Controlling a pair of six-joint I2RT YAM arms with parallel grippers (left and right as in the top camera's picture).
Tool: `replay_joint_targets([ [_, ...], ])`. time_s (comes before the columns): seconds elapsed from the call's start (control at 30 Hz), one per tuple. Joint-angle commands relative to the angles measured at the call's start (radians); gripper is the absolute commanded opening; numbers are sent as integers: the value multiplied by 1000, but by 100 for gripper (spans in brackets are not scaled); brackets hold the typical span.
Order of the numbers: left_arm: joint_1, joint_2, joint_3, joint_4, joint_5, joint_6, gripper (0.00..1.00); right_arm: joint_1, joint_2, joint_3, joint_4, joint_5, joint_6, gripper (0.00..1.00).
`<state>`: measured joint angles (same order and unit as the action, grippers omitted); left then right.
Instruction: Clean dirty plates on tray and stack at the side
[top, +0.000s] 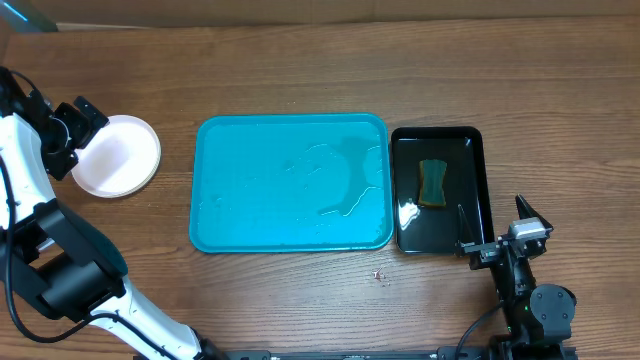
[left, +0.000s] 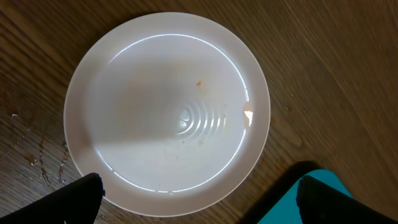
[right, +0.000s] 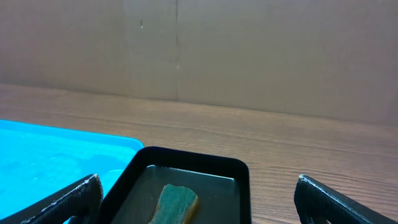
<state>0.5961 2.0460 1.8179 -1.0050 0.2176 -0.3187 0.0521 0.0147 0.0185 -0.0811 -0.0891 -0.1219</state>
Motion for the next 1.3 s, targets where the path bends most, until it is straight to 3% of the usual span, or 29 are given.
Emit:
replay_joint_targets([
  [0.0, 4, -4, -7, 0, 11, 4, 100, -2, -12, -11, 4, 2, -10, 100],
  [0.7, -35, -19, -8, 0, 0, 4, 100, -2, -12, -11, 4, 2, -10, 100],
  [1.0, -286, -214, -8, 0, -76, 5, 100, -2, -12, -11, 4, 2, -10, 100],
  [1.1, -434, -360, -8, 0, -75, 4, 100, -2, -12, -11, 4, 2, -10, 100],
  [1.27, -537, -541, -8, 0, -75, 4, 100, -2, -12, -11, 4, 2, -10, 100],
])
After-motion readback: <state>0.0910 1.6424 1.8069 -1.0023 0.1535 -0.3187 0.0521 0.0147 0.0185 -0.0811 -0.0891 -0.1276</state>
